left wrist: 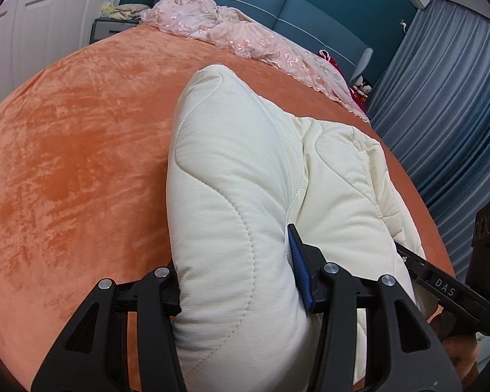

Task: Fold large clothes

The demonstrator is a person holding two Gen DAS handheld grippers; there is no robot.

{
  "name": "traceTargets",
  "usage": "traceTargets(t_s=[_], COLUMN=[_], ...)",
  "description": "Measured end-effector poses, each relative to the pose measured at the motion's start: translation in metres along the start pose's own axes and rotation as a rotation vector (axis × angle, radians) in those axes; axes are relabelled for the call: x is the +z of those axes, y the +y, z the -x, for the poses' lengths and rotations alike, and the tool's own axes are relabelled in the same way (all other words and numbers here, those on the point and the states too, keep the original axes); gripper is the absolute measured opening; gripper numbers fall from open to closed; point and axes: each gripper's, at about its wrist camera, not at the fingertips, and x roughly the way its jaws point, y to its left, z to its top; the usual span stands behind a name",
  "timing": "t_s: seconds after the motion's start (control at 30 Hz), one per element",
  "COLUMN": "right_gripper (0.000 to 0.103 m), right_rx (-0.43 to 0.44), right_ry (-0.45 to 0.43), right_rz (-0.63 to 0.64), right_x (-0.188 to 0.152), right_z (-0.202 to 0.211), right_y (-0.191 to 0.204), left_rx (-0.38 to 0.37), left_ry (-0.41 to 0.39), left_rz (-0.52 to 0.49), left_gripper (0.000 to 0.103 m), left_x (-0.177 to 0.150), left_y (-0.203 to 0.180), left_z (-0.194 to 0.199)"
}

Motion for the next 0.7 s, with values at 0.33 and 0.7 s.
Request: traceTargets(t_s=[0.33, 0.7], right_gripper=[0.042, 0.039], right_rx=[-0.003, -0.085], right_ry=[0.060, -0.057], right_rz=[-0.006, -0.002], right_x=[-0.013, -0.004], right_z=[-0.039, 0.061], right_y=[-0.011, -0.008], left_rx=[-0.004, 0.306], left_ry=[0.020, -0.030], left_rz=[0.086, -0.135], left_gripper=[0.060, 0.062], left_x=[-0.022, -0.006], left_y=[0.037, -0.020], left_z=[-0.027, 0.046])
